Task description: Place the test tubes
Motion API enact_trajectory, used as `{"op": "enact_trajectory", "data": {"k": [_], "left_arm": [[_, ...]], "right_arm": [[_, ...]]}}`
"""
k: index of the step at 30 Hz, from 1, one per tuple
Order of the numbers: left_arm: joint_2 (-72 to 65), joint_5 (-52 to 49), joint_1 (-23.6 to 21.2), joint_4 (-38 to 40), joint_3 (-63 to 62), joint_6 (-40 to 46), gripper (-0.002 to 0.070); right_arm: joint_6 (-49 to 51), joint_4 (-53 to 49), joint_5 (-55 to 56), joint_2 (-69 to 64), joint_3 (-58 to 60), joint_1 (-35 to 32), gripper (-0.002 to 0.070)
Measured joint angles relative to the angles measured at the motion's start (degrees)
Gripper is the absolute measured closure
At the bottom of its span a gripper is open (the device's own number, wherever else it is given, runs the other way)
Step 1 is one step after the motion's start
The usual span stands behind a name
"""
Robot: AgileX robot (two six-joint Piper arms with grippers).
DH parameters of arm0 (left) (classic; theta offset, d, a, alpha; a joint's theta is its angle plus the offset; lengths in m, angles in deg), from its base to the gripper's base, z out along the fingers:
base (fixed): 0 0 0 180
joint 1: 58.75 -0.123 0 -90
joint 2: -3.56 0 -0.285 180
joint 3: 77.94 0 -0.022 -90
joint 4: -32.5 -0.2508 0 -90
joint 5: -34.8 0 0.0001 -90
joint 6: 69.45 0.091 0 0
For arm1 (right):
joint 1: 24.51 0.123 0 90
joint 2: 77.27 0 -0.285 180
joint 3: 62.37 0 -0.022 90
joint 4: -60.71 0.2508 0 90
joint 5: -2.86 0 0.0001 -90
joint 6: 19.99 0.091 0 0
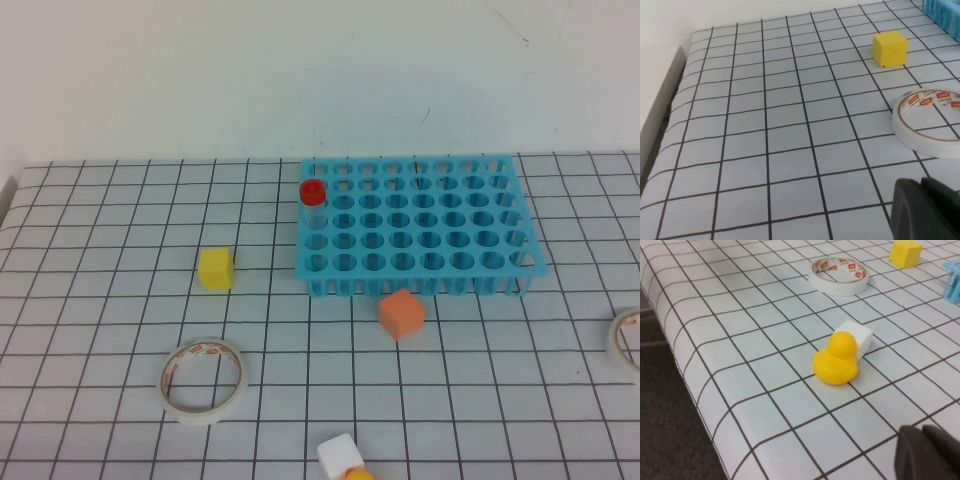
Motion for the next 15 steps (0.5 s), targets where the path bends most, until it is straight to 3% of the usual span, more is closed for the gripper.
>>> {"op": "enact_trajectory", "data": {"k": [15], "left_arm": [[0.0,0.0,0.0,0.1,0.0,0.0,0.0675]], "right_arm": [[-4.9,4.0,3.0,0.0,-0.1,0.0,0.0678]]}}
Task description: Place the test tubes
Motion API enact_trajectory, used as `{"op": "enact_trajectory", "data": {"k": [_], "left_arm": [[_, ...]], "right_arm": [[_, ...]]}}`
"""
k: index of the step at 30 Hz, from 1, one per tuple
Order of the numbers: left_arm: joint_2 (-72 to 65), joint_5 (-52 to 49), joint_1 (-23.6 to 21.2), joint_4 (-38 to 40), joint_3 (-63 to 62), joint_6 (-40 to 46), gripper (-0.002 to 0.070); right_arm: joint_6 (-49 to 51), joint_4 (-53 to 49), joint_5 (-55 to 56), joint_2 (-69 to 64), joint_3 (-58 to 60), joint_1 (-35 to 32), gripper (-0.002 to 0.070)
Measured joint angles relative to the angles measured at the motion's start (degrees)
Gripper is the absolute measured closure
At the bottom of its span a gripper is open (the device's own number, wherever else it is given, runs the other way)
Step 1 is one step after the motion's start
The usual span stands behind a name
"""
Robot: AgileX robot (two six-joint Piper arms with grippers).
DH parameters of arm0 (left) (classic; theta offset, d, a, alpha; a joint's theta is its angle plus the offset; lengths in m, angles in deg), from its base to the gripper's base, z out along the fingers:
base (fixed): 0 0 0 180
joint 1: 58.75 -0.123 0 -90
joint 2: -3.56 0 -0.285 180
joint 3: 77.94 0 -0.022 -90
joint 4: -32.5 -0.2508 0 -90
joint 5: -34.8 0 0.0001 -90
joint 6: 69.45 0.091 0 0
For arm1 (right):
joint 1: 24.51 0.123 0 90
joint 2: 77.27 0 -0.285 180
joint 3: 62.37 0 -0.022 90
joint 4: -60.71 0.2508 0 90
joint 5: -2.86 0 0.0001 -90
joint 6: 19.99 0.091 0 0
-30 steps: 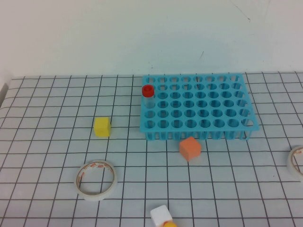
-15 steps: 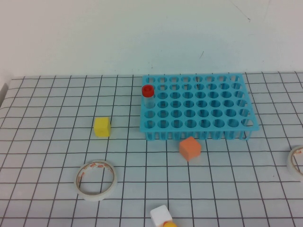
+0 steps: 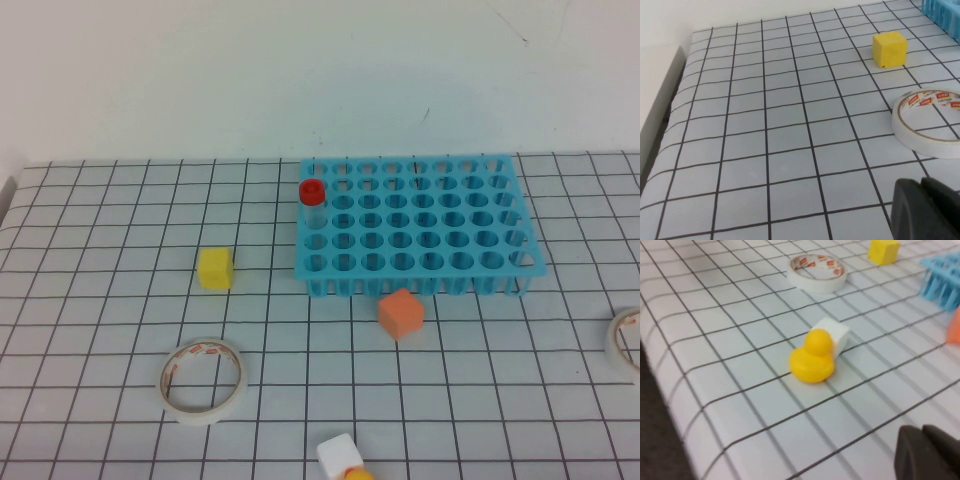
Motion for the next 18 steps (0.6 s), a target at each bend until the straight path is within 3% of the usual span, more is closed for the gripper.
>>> {"op": "enact_trajectory", "data": {"k": [8,16,18], "left_arm": [[0.0,0.0,0.0,0.0,0.0,0.0,0.0675],[0.0,0.0,0.0,0.0,0.0,0.0,0.0675],[0.0,0.0,0.0,0.0,0.0,0.0,0.0675]], "right_arm": [[-18.6,0.2,0.2,0.0,-11.7,0.0,0.0678],[-21.0,0.2,12.6,0.0,-22.8,0.0,0.0678],[-18.4,-4.3,13.4,0.0,-23.9,-1.0,0.0678]]}}
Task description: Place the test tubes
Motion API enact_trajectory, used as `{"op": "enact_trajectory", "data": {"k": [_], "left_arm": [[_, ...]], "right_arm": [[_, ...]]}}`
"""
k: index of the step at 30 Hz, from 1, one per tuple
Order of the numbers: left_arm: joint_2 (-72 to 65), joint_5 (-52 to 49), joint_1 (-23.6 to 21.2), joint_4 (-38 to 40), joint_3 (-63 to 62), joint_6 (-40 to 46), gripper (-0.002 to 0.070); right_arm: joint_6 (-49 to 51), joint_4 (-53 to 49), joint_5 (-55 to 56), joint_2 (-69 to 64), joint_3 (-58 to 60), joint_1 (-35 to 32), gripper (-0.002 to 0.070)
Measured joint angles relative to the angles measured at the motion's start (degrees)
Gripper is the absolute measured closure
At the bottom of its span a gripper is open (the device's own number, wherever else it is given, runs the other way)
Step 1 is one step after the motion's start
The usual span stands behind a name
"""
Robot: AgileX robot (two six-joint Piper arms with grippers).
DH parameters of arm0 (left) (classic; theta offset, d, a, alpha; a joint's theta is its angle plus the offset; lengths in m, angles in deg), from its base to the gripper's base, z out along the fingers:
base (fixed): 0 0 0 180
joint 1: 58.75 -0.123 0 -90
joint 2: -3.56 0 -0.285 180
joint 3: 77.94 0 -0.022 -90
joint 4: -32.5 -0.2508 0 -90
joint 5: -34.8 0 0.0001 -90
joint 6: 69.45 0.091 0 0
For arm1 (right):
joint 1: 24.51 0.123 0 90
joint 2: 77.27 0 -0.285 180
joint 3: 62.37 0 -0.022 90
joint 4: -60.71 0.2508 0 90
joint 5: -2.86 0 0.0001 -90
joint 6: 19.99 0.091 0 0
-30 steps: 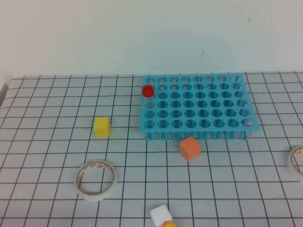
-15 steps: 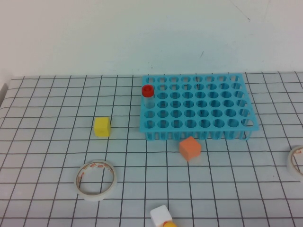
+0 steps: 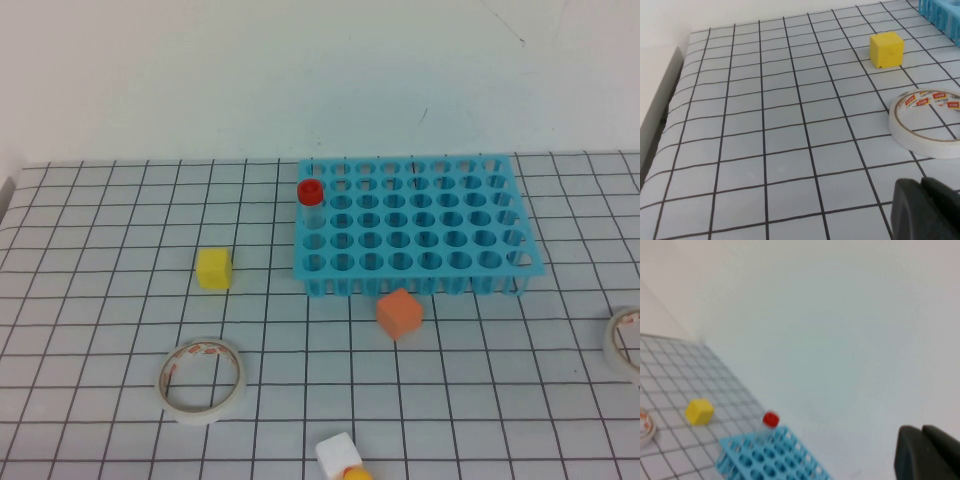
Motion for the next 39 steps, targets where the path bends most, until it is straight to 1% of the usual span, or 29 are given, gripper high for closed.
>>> {"op": "enact_trajectory", "data": {"k": [2,4,6,9,10,13,16,18,21,25,28,35,39], "left_arm": [[0.0,0.0,0.0,0.0,0.0,0.0,0.0675],[0.0,0.0,0.0,0.0,0.0,0.0,0.0675],[0.0,0.0,0.0,0.0,0.0,0.0,0.0675],[0.1,0.0,0.0,0.0,0.0,0.0,0.0675],[0.1,0.0,0.0,0.0,0.0,0.0,0.0675],[0.1,0.0,0.0,0.0,0.0,0.0,0.0675],[0.1,0.0,0.0,0.0,0.0,0.0,0.0675],[0.1,0.0,0.0,0.0,0.0,0.0,0.0675],[0.1,0.0,0.0,0.0,0.0,0.0,0.0675],[0.1,0.0,0.0,0.1,0.0,0.0,0.0675],[0.1,0.0,0.0,0.1,0.0,0.0,0.0675],[0.1,0.0,0.0,0.1,0.0,0.0,0.0675],[0.1,0.0,0.0,0.1,0.0,0.0,0.0675]], "right_arm": [[6.1,-8.5,-2.9,0.3,-0.7,-2.2,0.0678],[14.3,-18.8,-10.0,1.3,-0.8,-5.8,0.0678],[21.1,-26.1,-18.3,2.8,-0.9,-9.8,0.0678],[31.1,-35.8,-27.0,5.7,-1.1,-18.6,0.0678],[38.4,-42.3,-30.7,7.9,-1.1,-24.9,0.0678],[53.0,-53.9,-34.7,11.8,-1.1,-35.0,0.0678],[71.4,-69.0,-37.3,16.0,-0.6,-43.3,0.0678],[83.4,-78.4,-38.3,19.0,0.9,-47.0,0.0678],[95.8,-87.7,-38.9,23.6,4.2,-50.1,0.0678],[102.9,-94.2,-40.3,26.3,8.8,-51.1,0.0678],[103.7,-95.9,-43.2,26.3,9.3,-51.1,0.0678],[104.3,-97.1,-44.0,26.3,13.9,-51.1,0.0678],[108.5,-97.4,-42.6,26.3,18.4,-51.4,0.0678]]}}
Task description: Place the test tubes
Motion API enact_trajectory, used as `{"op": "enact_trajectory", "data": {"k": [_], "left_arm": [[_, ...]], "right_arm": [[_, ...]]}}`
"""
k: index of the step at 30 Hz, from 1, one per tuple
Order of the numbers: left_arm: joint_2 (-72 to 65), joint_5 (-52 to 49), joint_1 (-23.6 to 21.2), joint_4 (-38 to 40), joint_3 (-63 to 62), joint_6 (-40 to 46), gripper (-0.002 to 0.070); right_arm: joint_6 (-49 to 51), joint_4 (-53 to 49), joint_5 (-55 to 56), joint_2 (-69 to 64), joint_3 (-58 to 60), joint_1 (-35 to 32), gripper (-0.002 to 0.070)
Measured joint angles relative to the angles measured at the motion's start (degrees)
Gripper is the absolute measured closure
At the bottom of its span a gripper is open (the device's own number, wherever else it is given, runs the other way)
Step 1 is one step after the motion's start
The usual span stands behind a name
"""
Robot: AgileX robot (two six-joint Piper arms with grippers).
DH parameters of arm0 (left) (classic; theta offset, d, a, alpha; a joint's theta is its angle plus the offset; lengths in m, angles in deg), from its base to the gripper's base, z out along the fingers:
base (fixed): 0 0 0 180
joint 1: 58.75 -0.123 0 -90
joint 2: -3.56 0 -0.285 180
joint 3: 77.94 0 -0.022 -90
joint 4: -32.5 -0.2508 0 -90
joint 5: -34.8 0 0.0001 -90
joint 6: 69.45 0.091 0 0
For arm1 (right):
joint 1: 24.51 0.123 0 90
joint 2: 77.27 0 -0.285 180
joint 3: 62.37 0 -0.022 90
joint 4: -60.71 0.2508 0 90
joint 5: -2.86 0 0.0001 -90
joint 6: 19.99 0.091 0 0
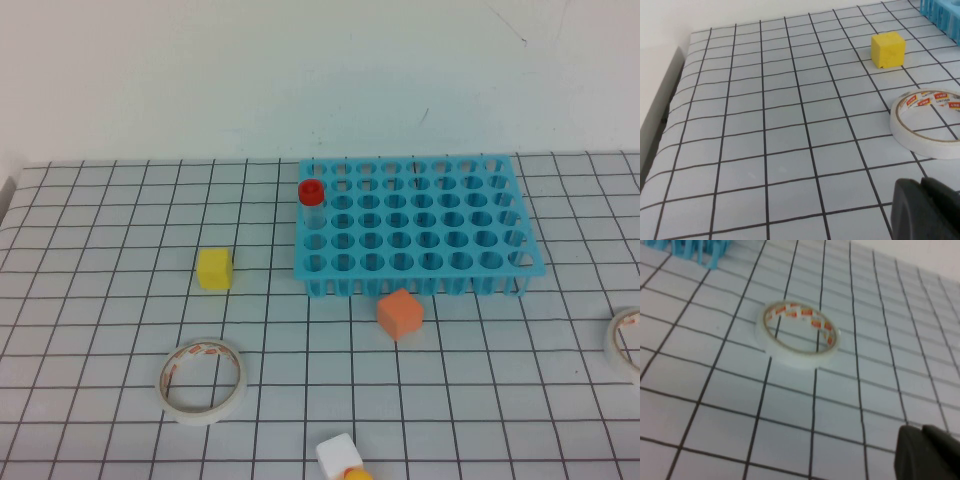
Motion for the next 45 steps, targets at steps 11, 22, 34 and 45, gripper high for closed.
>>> {"op": "enact_trajectory", "data": {"k": [11,22,34,45], "left_arm": [[0.0,0.0,0.0,0.0,0.0,0.0,0.0675],[0.0,0.0,0.0,0.0,0.0,0.0,0.0675],[0.0,0.0,0.0,0.0,0.0,0.0,0.0676],[0.0,0.0,0.0,0.0,0.0,0.0,0.0676]], "right_arm": [[8.0,-5.5,1.3,0.0,1.6,-1.2,0.0678],[6.4,-3.4,8.5,0.0,2.3,-1.4,0.0678],[13.1,-2.2,9.0,0.0,5.3,-1.4,0.0678],[18.7,-2.2,8.4,0.0,5.2,-1.4,0.0678]]}}
